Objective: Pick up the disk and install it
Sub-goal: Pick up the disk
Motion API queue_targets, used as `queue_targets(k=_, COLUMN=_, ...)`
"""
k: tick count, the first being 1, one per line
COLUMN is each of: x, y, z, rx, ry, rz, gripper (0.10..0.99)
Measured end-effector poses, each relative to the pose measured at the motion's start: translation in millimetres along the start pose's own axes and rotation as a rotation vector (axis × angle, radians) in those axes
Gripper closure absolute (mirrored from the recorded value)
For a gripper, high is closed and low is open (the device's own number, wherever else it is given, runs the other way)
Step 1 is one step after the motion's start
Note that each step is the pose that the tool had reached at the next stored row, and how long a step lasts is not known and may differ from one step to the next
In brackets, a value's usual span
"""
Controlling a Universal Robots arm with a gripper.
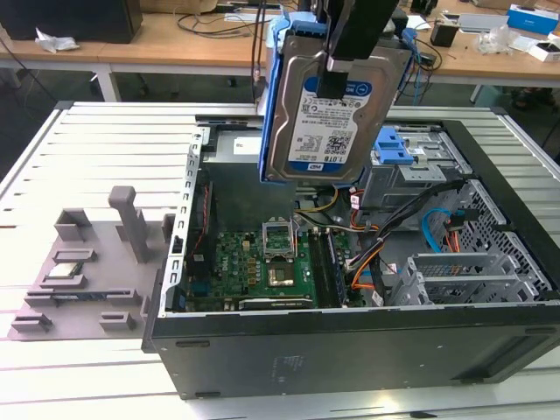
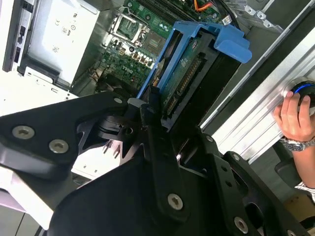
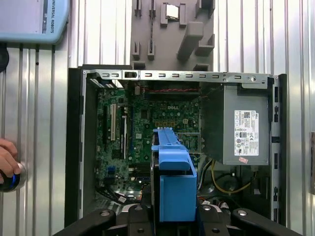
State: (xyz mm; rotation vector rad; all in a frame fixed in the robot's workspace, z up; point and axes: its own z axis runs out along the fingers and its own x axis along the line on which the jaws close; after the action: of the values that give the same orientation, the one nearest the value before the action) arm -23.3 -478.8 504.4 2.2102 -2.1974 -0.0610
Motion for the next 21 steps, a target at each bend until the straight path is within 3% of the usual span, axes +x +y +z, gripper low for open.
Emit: queue_targets(k=21, x=27.5, y=-0.3, z=1.7, rx=0.0, ry=-0.0001, rz=0.0, gripper=0.725)
